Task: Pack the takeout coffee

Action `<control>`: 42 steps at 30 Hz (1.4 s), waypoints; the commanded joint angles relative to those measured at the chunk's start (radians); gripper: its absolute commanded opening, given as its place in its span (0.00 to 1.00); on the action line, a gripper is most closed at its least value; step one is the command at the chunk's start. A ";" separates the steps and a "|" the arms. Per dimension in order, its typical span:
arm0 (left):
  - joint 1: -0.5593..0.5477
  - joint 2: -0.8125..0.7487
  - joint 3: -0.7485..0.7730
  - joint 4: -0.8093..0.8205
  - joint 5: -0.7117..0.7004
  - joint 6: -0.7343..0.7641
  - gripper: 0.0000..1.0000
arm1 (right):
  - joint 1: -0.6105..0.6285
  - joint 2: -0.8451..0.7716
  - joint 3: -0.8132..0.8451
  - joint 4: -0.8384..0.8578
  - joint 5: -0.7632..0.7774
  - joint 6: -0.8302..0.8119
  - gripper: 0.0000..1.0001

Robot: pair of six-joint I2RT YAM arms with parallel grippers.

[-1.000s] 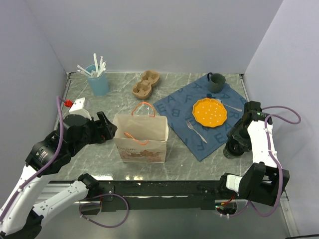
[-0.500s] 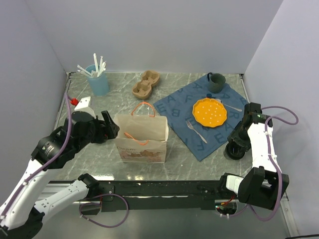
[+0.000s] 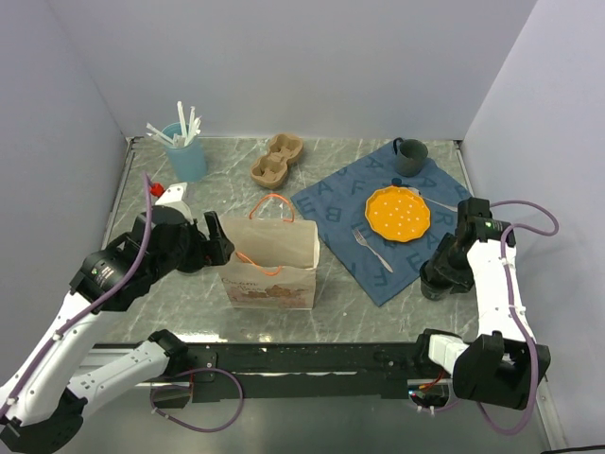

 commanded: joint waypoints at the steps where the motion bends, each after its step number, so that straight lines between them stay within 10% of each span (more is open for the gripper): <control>1: 0.001 0.001 0.025 0.024 0.028 0.026 0.99 | 0.005 0.014 0.083 0.001 0.040 -0.007 0.65; 15: 0.001 0.003 0.022 0.024 0.020 0.036 0.98 | 0.002 0.108 0.145 0.004 0.123 0.010 0.84; 42: 0.001 0.006 0.001 0.030 -0.015 0.047 0.97 | 0.017 0.148 0.140 0.029 0.090 0.009 0.91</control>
